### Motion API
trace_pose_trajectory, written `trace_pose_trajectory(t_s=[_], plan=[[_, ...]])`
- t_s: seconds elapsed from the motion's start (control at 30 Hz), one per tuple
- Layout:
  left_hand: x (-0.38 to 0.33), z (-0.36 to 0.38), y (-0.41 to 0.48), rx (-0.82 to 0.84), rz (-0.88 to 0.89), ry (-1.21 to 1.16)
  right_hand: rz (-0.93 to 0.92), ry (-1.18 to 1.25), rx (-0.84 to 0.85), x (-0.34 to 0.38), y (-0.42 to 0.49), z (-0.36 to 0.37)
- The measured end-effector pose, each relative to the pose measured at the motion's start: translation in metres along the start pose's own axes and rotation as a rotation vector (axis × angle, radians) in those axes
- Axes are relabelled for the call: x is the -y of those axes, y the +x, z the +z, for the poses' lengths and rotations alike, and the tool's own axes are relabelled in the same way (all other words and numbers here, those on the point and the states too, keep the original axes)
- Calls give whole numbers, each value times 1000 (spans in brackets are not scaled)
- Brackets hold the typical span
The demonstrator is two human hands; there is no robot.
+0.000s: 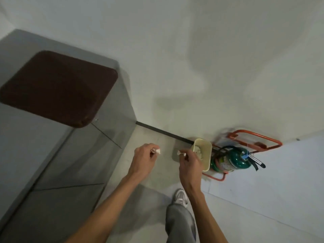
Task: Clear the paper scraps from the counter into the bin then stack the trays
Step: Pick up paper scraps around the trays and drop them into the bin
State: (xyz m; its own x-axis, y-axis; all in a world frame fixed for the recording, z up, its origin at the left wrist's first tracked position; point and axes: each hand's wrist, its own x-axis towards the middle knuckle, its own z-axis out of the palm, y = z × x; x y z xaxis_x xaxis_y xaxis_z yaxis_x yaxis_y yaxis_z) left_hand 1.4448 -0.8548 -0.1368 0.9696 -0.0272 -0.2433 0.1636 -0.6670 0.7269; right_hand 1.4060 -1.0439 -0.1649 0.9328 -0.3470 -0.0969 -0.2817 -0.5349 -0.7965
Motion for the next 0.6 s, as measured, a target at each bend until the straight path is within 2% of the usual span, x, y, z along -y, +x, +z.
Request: trace_pose_trajectory(t_s=[0.17, 0.37, 0.6], plan=[[-21, 150, 64, 106, -54, 5, 76, -106, -14, -126, 85, -22], [-1, 316, 116, 221, -197, -3, 185, -257, 95, -282, 152, -1], [55, 451, 166, 298, -332, 40, 241, -366, 216, -393, 222, 30]])
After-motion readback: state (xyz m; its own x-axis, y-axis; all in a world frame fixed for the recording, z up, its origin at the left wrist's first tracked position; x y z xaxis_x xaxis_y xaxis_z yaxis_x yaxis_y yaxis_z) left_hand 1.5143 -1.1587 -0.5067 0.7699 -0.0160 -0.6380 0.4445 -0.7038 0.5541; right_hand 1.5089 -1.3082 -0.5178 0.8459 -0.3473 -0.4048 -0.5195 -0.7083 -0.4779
